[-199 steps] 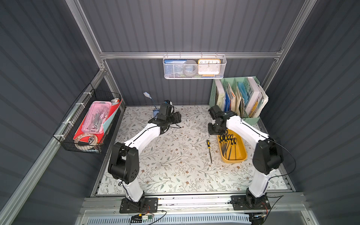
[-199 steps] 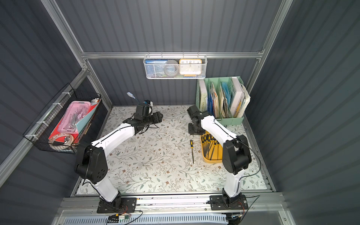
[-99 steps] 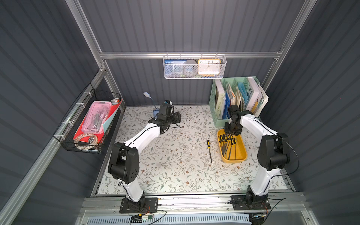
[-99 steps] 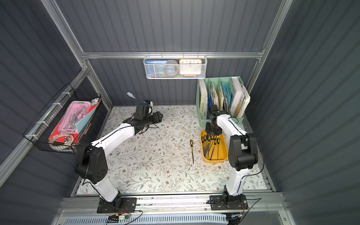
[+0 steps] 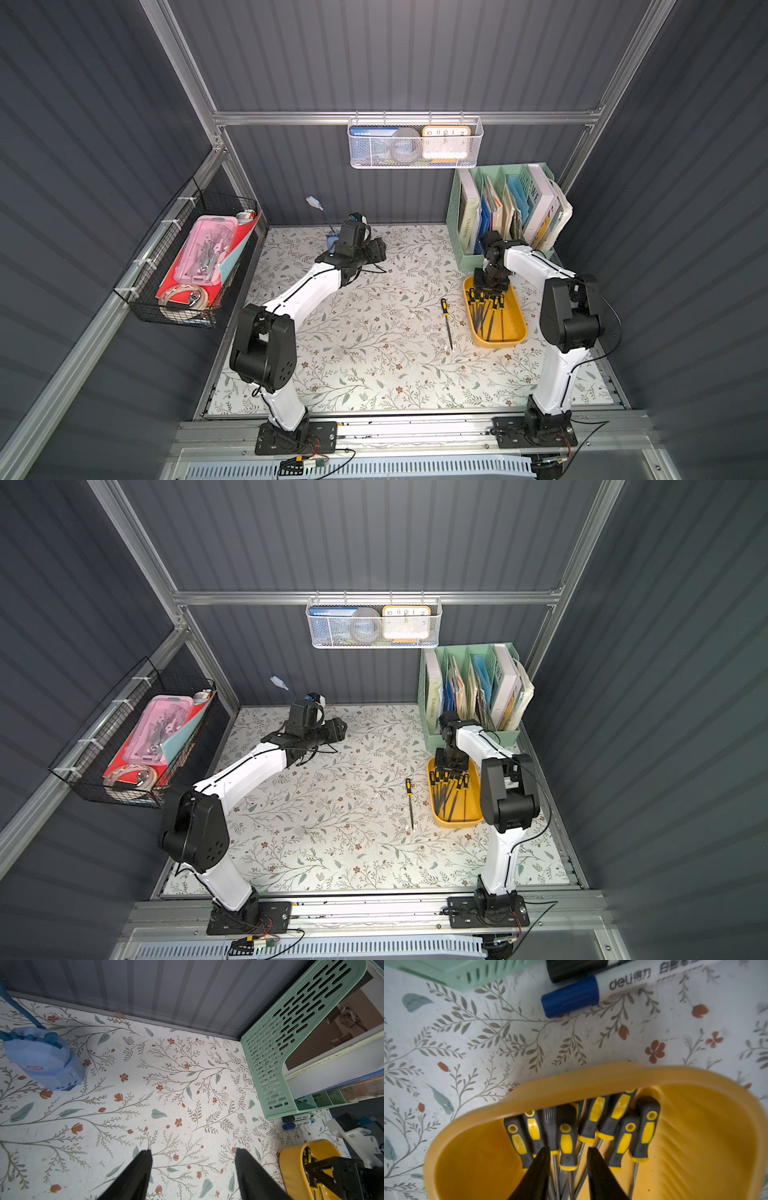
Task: Take the file tool out of the storage box
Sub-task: Pick up the file tool from the storage box, then place the file tool at the center of the board.
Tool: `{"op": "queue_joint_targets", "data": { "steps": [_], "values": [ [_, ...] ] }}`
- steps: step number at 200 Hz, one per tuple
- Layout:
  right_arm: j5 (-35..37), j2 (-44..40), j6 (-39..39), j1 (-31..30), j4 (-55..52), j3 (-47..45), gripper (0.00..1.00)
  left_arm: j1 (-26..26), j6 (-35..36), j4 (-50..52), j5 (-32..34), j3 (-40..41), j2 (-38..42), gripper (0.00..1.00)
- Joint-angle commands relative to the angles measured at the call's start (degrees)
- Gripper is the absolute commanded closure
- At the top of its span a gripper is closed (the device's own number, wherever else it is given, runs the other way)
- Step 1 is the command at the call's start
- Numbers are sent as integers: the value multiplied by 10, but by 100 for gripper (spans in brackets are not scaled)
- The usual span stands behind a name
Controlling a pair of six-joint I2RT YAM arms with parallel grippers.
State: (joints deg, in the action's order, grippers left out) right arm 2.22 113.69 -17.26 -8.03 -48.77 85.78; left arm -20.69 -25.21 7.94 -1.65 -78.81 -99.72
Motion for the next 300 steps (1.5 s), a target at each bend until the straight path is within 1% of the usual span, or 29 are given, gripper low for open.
{"op": "queue_joint_targets", "data": {
  "steps": [1,18,55,66,81,93,112,155,172,200,227,245,268,300],
  "values": [
    [-10,14,0,-1,-2,1,67,2,1,4,8,6,23,31],
    [-10,20,0,-1,-3,0,70,2,2,6,9,3,23,31],
    [-9,28,1,-1,0,-3,72,2,1,13,10,0,25,31],
    [-9,29,2,-1,0,-3,75,3,1,14,11,0,25,31],
    [-10,27,2,-1,-3,-2,83,2,2,16,12,-1,26,31],
    [-10,19,2,-1,-7,2,87,2,1,18,13,-4,26,31],
    [-10,-4,7,-1,-13,14,90,2,1,19,14,-3,27,31],
    [-4,-68,19,-13,-53,63,92,2,1,16,12,-5,23,31],
    [2,-89,21,-31,-66,77,92,3,0,14,11,-3,24,31],
    [-17,-98,7,-87,-87,99,92,2,-2,10,6,-2,19,31],
    [-22,-98,-26,-150,-74,91,92,2,-3,5,2,-4,17,31],
    [-27,-85,-51,-181,-53,73,93,2,-3,4,2,-2,18,31],
    [-31,-58,-73,-205,-43,62,93,2,-2,5,2,1,20,31],
    [-38,-38,-95,-218,-9,30,93,2,-3,6,4,6,24,31]
  ]
}}
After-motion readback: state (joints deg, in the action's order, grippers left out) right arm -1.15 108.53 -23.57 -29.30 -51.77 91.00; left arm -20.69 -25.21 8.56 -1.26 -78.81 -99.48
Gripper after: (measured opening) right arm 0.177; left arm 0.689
